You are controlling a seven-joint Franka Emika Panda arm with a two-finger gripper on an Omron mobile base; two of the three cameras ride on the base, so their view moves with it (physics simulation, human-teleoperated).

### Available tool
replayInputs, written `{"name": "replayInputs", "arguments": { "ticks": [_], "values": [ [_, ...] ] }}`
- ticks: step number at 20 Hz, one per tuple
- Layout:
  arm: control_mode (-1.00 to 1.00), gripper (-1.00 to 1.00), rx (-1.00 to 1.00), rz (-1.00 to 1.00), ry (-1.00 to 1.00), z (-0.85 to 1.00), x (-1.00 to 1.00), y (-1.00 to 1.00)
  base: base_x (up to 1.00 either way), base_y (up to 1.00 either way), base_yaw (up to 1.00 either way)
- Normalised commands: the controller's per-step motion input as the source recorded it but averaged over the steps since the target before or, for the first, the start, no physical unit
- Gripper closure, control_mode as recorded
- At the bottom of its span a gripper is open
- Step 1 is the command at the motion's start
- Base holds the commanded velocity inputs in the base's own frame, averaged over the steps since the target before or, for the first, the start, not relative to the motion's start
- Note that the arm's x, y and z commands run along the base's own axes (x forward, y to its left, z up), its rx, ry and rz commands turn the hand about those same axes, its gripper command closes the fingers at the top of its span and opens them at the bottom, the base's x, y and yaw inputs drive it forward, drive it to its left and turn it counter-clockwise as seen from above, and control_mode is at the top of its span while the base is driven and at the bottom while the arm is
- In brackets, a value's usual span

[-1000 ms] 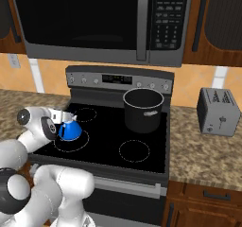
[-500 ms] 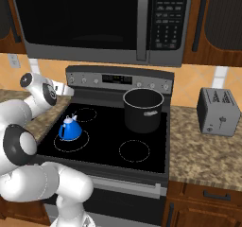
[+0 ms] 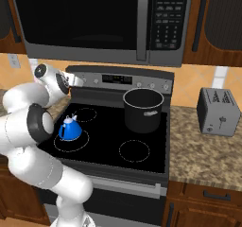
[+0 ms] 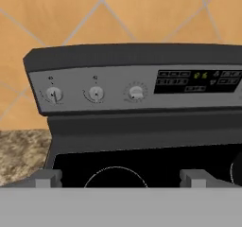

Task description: Pick the kettle from the counter and place it on a stove burner. Then turn the burner on.

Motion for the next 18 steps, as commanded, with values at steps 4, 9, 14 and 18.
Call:
{"name": "replayInputs", "arguments": {
  "ticks": [4, 9, 14, 18],
  "values": [
    [-1.00, -1.00, 0.03, 0.03, -0.04, -0.07, 0.80, 0.08, 0.00, 0.00, 0.00],
    [-1.00, -1.00, -0.02, 0.01, 0.08, 0.00, 0.66, 0.69, 0.00, 0.00, 0.00],
    [-1.00, -1.00, -0.11, 0.00, 0.07, 0.00, 0.32, 0.82, 0.00, 0.00, 0.00],
    [-1.00, -1.00, -0.01, 0.00, 0.00, -0.02, 0.12, 0.15, 0.00, 0.00, 0.00]
  ]
}}
